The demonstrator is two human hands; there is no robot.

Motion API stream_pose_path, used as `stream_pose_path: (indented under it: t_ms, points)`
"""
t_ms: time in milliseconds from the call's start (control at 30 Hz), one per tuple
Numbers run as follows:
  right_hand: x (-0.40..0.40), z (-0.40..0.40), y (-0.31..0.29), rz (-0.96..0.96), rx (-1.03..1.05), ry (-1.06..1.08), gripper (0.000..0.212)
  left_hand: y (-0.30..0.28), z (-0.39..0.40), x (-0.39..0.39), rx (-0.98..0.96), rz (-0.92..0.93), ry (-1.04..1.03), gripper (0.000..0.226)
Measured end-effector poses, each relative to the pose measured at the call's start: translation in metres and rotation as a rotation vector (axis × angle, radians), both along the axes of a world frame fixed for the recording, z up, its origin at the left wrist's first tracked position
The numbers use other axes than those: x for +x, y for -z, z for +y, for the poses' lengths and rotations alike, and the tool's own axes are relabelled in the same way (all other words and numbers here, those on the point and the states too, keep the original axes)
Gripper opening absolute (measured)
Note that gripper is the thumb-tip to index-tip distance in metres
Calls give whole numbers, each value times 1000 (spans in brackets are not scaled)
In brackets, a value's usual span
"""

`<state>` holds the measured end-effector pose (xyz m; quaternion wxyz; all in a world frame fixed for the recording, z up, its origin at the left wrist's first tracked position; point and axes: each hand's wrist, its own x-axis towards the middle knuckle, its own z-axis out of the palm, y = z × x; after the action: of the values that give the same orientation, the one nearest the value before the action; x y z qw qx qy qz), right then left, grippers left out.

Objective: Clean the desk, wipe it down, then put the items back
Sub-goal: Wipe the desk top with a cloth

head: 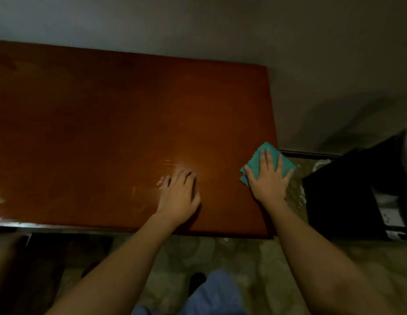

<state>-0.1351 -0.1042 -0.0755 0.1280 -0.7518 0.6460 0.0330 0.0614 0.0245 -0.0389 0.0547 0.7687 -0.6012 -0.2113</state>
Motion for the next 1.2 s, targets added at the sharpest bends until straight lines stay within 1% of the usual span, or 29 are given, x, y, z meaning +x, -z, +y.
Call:
stream_pose_path:
  t_ms: [100,233,300,367,433,600,700,1000,1200]
  points:
    - [-20,12,-1,-14,41,74,72,1,-6,-11,4,-12,35,56]
    - [-31,34,-2,24,44,10,71,-1,-11,-13,-11,-13,61,56]
    - [-26,44,-1,52,53,8,71,-2,-10,-7,-17,-11,63,56]
    - [-12,52,-1,74,53,7,76,-4,-8,5,-23,-10,50,56]
    - [10,62,0,69,52,-44,81,-5,-3,22,-26,-9,25,56]
    - [101,87,0,75,83,-276,79,-9,25,87,-65,-33,-98,54]
    - [164,98,-2,72,86,-361,80,-9,49,138,-58,-45,-197,57]
    - [361,153,-6,108,98,-639,80,-15,144,317,-55,-75,-552,57]
    - [509,200,-10,156,73,-842,87,-11,206,436,-45,-62,-720,57]
